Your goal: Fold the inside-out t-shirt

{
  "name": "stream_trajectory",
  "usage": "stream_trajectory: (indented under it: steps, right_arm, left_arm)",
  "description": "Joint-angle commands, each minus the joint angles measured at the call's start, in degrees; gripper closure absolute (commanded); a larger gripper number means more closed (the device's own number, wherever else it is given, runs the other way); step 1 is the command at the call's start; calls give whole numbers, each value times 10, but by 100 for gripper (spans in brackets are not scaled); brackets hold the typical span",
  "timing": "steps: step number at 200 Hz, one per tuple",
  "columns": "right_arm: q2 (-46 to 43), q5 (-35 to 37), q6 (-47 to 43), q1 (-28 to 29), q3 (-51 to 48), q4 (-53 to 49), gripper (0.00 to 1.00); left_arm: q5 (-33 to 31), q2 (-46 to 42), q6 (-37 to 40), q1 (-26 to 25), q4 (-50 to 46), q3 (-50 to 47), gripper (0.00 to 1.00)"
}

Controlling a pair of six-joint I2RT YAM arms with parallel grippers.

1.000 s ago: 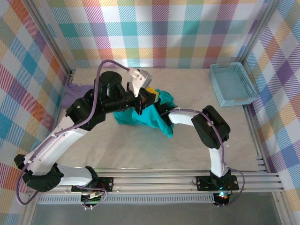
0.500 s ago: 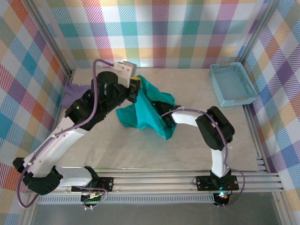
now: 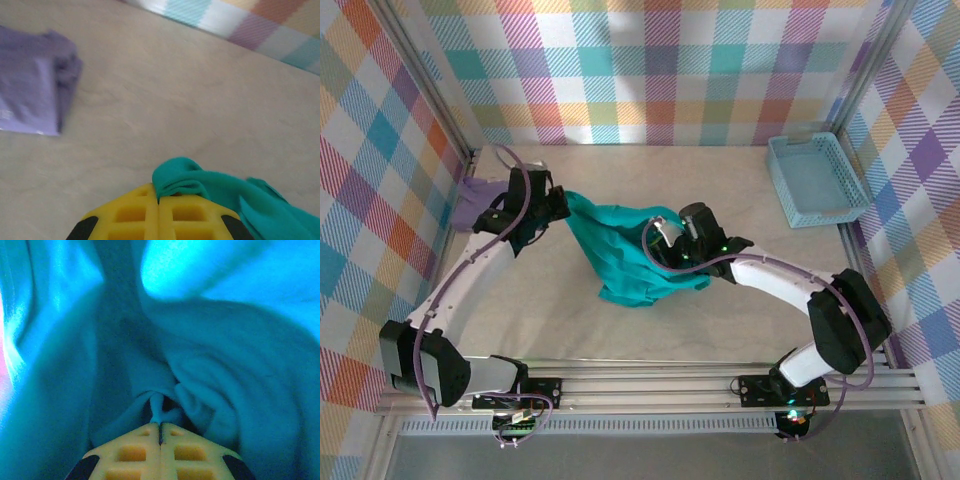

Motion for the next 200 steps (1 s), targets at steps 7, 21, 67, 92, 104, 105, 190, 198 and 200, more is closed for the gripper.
stream_trajectory:
  steps: [7,21,67,92,104,105,190,198,200]
  right_arm:
    - [2,-73,18,-4,26,88,100]
    - [-9,-71,17,-4,51,93,100]
    - [-110,-176,87,-63,40,214,100]
    - [-118,-234,127,-81,22,277,100]
    - [-103,-256,127,-81,27,266,100]
    - [-101,-257,127,-81,28,265,100]
    - [-75,-295,56,-86,37,173,100]
    - [-75,-299,49,-86,37,164,100]
    - [-75,-300,47,-86,37,162,100]
  left_arm:
    - [82,15,-26,-16,59,-3,100]
    - [56,20,-23,-15,48,-5,100]
    - [21,61,-70,70,65,-77,100]
    - [81,86,-107,72,129,-133,100]
    - [120,95,-114,59,164,-153,100]
    - [124,95,-114,58,166,-154,100]
    - [166,20,-41,1,203,-205,55]
    - [178,-2,-31,-6,218,-213,48]
    - [183,-7,-28,-7,222,-215,47]
